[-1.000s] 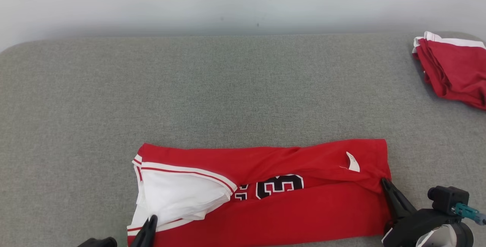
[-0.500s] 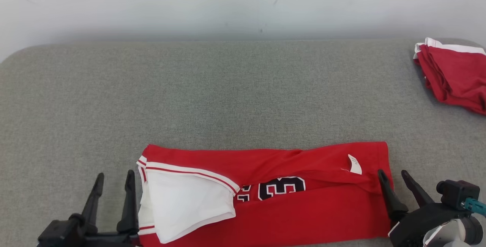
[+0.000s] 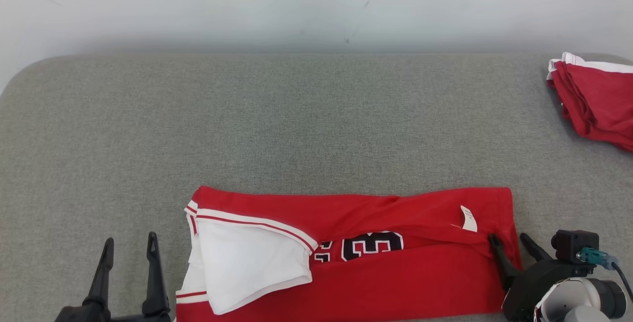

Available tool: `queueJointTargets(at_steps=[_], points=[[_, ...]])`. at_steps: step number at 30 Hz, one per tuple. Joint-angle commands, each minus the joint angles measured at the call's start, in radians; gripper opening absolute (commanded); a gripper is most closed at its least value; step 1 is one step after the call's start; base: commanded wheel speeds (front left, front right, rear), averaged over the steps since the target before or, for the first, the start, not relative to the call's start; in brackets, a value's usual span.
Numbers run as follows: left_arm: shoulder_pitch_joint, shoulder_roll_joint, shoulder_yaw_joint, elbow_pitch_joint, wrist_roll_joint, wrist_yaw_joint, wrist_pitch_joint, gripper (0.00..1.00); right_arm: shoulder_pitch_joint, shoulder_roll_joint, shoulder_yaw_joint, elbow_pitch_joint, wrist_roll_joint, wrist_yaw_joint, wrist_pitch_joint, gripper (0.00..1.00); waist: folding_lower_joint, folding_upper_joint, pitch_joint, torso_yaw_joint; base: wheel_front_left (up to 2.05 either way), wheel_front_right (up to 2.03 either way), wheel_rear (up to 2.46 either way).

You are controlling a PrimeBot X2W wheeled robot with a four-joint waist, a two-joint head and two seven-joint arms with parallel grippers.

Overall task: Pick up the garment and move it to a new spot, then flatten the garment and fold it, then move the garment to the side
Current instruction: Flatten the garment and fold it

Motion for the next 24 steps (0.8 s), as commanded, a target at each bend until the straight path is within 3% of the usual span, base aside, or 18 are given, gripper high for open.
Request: queueJointTargets(at_steps=[1, 7, 8, 9, 10, 15, 24], points=[[0.013, -0.008, 0.009, 0.005, 0.011, -0.007, -0.002, 1.00, -0.008, 0.001, 0.000, 0.011, -0.010, -0.003, 0.001, 1.00, 0.0000, 0.0000, 0.001, 0.002, 0.00, 0.00, 0.00], [0.011, -0.033, 0.038, 0.031, 0.035, -0.035, -0.002, 1.00, -0.014, 0.028, 0.022, 0.079, 0.005, -0.003, 0.034, 1.00, 0.0000, 0.0000, -0.002, 0.009, 0.00, 0.00, 0.00], [0.011, -0.035, 0.040, 0.035, 0.038, -0.037, -0.002, 1.00, -0.017, 0.032, 0.029, 0.083, 0.016, -0.003, 0.039, 0.54, 0.0000, 0.0000, -0.003, 0.009, 0.00, 0.00, 0.00], [0.011, -0.037, 0.042, 0.039, 0.043, -0.041, -0.002, 1.00, -0.018, 0.033, 0.036, 0.083, 0.026, -0.003, 0.042, 0.38, 0.0000, 0.0000, -0.005, 0.009, 0.00, 0.00, 0.00], [0.012, -0.038, 0.043, 0.042, 0.049, -0.043, -0.002, 1.00, -0.019, 0.033, 0.043, 0.082, 0.038, -0.003, 0.044, 0.00, 0.0000, 0.0000, -0.007, 0.008, 0.00, 0.00, 0.00], [0.023, -0.042, 0.040, 0.059, 0.079, -0.050, -0.002, 1.00, -0.023, 0.003, 0.040, 0.077, 0.081, -0.003, 0.032, 0.00, 0.0000, 0.0000, -0.027, -0.001, 0.00, 0.00, 0.00], [0.046, -0.044, 0.050, 0.072, 0.086, -0.046, -0.002, 1.00, -0.044, -0.127, -0.060, 0.074, 0.091, -0.003, 0.016, 0.00, 0.0000, 0.0000, -0.064, -0.014, 0.00, 0.00, 0.00]])
